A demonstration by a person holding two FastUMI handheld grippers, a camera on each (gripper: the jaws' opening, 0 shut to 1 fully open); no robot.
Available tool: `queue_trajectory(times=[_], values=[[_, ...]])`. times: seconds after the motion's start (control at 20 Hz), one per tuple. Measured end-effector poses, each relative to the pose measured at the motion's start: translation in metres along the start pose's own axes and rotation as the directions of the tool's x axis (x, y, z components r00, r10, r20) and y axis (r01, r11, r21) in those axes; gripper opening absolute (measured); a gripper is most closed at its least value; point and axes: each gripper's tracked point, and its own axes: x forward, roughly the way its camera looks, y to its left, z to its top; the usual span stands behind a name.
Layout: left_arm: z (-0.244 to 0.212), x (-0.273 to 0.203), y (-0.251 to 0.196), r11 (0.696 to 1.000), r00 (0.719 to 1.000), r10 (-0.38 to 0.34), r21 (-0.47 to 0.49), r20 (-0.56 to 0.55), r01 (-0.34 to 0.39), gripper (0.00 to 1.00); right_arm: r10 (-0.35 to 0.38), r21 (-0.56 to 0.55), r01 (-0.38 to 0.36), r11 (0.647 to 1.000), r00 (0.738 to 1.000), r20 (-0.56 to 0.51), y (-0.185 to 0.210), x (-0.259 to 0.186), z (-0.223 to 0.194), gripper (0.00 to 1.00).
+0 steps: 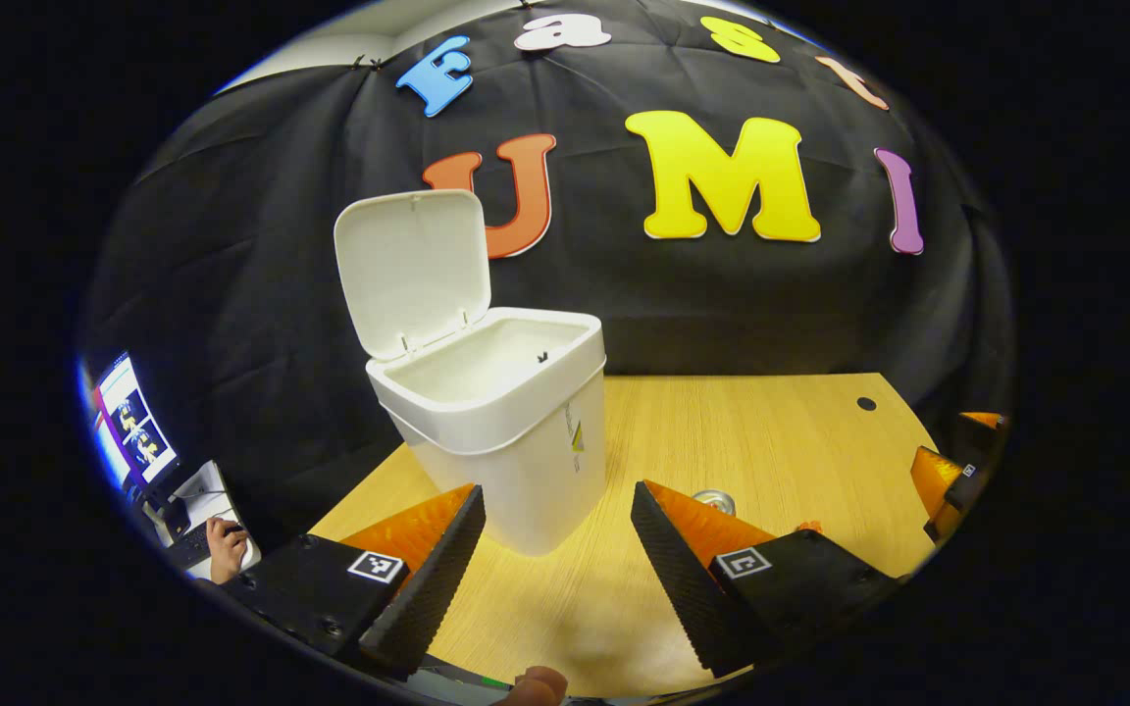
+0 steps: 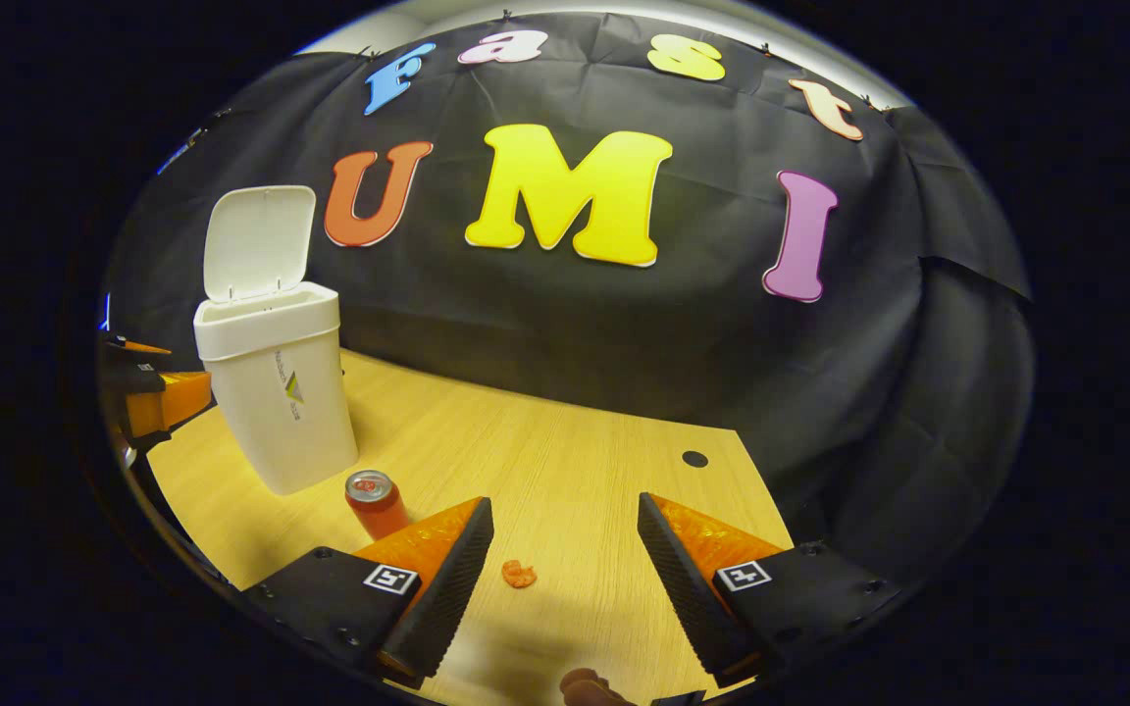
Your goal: Press the lid of the desktop garbage bin to open it, pick up the crumpled paper on the desktop and throw it into the bin, then pick up the pop can on the desktop and drop it into the bin, and finally close the garbage bin lid.
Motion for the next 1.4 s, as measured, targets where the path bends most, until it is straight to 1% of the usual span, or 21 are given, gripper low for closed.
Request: queue_trajectory(times=[0.2,0.35,0.45,0.65,0.7,0.75,0.8,0.85,0.9,0.95,1.0,1.05,1.1,1.15,1.25,1.3,1.35,1.4], values=[[-0.027,0.0,-0.014,0.999,0.998,-0.013,0.05,-0.057,0.016,0.99,0.036,-0.043,-0.038,0.998,0.998,-0.06,0.009,0.032,-0.034,0.94],[-0.047,0.002,-0.018,0.998,0.993,-0.007,0.053,-0.117,0.014,0.99,0.061,-0.063,-0.068,0.996,0.991,-0.116,0.017,0.055,-0.061,0.94],[-0.055,0.001,-0.021,0.998,0.991,-0.012,0.067,-0.136,0.021,0.98,0.078,-0.062,-0.089,0.994,0.984,-0.16,0.024,0.068,-0.081,0.94],[-0.073,0.002,-0.027,0.994,0.985,-0.03,0.102,-0.172,0.048,0.98,0.106,-0.037,-0.12,0.992,0.961,-0.255,0.032,0.089,-0.116,0.94],[-0.077,0.002,-0.029,0.993,0.983,-0.036,0.105,-0.181,0.056,0.98,0.109,-0.042,-0.125,0.991,0.955,-0.275,0.034,0.094,-0.124,0.93],[-0.081,0.002,-0.032,0.992,0.981,-0.042,0.108,-0.19,0.063,0.98,0.12,-0.045,-0.139,0.989,0.947,-0.298,0.037,0.098,-0.133,0.94],[-0.085,0.002,-0.034,0.992,0.979,-0.045,0.11,-0.201,0.069,0.98,0.139,-0.036,-0.16,0.986,0.934,-0.329,0.042,0.101,-0.141,0.93],[-0.087,0.001,-0.036,0.991,0.976,-0.049,0.112,-0.211,0.074,0.98,0.164,-0.015,-0.182,0.983,0.92,-0.355,0.048,0.103,-0.148,0.94],[-0.089,0.002,-0.036,0.991,0.976,-0.052,0.113,-0.213,0.077,0.98,0.165,-0.008,-0.182,0.983,0.912,-0.375,0.048,0.105,-0.153,0.94],[-0.088,0.002,-0.035,0.99,0.977,-0.052,0.115,-0.209,0.077,0.98,0.159,-0.003,-0.174,0.985,0.907,-0.389,0.046,0.108,-0.157,0.94],[-0.088,0.003,-0.034,0.99,0.977,-0.051,0.117,-0.206,0.076,0.98,0.159,0.006,-0.171,0.985,0.902,-0.402,0.046,0.111,-0.16,0.9],[-0.088,0.003,-0.033,0.99,0.978,-0.048,0.117,-0.205,0.074,0.98,0.156,0.008,-0.168,0.986,0.897,-0.413,0.046,0.113,-0.164,0.92],[-0.09,0.004,-0.031,0.991,0.978,-0.045,0.114,-0.204,0.069,0.98,0.156,0.003,-0.171,0.985,0.892,-0.423,0.047,0.117,-0.167,0.89],[-0.093,0.005,-0.03,0.992,0.977,-0.042,0.106,-0.208,0.066,0.98,0.167,-0.003,-0.187,0.982,0.884,-0.436,0.05,0.119,-0.171,0.89],[-0.097,0.008,-0.026,0.995,0.975,-0.034,0.089,-0.22,0.054,0.98,0.205,-0.002,-0.231,0.973,0.867,-0.453,0.06,0.121,-0.178,0.84],[-0.099,0.008,-0.025,0.995,0.974,-0.033,0.083,-0.222,0.052,0.98,0.208,-0.011,-0.241,0.97,0.859,-0.468,0.063,0.12,-0.181,0.82],[-0.1,0.009,-0.024,0.995,0.974,-0.031,0.081,-0.226,0.05,0.98,0.216,-0.005,-0.246,0.969,0.862,-0.459,0.064,0.122,-0.177,0.8],[-0.102,0.009,-0.022,0.996,0.974,-0.028,0.081,-0.226,0.047,0.98,0.22,-0.005,-0.251,0.968,0.859,-0.462,0.067,0.122,-0.179,0.77]])
